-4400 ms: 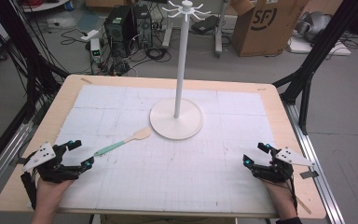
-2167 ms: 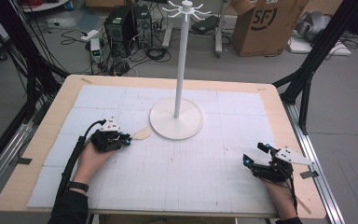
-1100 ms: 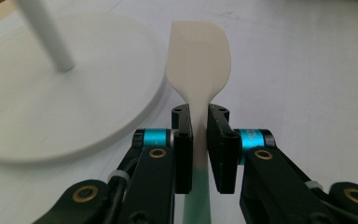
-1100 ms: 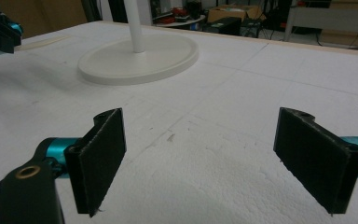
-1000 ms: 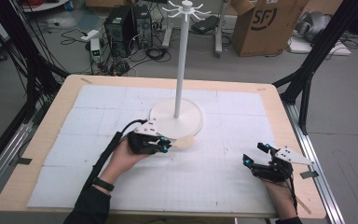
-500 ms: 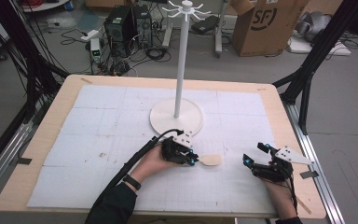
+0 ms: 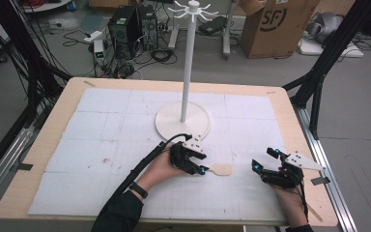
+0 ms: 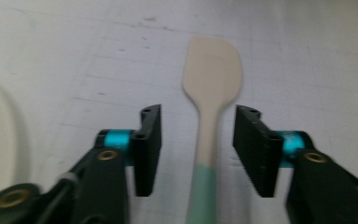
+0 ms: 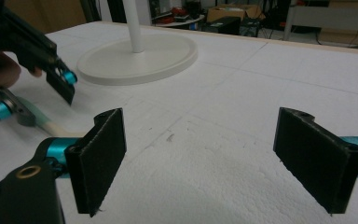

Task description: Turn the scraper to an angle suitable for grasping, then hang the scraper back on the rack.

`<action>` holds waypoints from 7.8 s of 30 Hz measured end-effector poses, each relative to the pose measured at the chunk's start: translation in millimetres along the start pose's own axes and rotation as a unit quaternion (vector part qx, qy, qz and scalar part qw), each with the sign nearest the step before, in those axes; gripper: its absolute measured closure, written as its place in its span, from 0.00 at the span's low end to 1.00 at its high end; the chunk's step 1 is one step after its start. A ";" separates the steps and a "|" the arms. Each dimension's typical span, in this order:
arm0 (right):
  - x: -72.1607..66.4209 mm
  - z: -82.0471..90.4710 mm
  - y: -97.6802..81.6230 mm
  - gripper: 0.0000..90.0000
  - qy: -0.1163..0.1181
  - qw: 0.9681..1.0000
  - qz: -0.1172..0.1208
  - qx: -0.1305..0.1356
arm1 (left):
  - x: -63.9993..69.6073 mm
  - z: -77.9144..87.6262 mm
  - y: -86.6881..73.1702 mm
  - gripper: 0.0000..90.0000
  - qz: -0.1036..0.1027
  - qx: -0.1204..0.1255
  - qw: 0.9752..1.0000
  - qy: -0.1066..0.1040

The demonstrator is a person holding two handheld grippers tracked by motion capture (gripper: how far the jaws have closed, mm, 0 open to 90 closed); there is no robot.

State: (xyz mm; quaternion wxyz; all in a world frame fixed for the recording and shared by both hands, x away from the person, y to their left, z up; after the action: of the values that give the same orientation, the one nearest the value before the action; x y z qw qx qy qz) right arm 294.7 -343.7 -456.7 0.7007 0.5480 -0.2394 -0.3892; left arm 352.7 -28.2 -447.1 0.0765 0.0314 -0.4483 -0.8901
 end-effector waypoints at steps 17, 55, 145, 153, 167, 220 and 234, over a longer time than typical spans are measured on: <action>-0.4 -1.2 0.1 0.18 -0.003 1.000 0.003 -0.004 | -3.3 157.6 -94.8 0.27 0.080 0.168 0.969 0.165; -35.3 -46.2 30.0 0.22 0.126 0.985 0.101 -0.058 | 4.5 216.7 -172.8 0.22 0.123 0.211 0.939 0.243; -31.9 -9.0 293.9 0.91 0.176 0.974 0.130 -0.059 | 4.7 215.8 -172.7 0.25 0.120 0.208 0.940 0.241; -30.2 2.6 325.1 0.91 0.161 0.978 0.125 -0.029 | 4.9 215.7 -172.7 0.25 0.120 0.207 0.941 0.239; -35.6 -6.6 357.5 0.91 0.147 0.980 0.128 -0.036 | 5.0 215.5 -172.6 0.27 0.118 0.207 0.942 0.238; -36.7 -34.7 352.0 0.91 0.125 0.982 0.126 -0.064 | 5.1 215.2 -172.4 0.27 0.117 0.207 0.942 0.238; -43.2 -48.6 346.3 0.86 0.120 0.978 0.151 -0.075 | 5.1 215.1 -172.3 0.27 0.118 0.208 0.941 0.239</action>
State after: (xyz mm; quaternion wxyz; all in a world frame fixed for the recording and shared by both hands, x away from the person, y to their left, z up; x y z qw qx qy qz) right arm 404.6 -247.2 -136.2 0.8144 0.4939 -0.2035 -0.2267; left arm 302.2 242.6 -457.1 0.2773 0.2055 -0.5927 -0.7277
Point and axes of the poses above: each handheld gripper's, and its own axes: z roughly backward along the jaws, y roughly out of its top, x roughly to its right, the point moved 3 cm from there along -z, roughly forward along the jaws
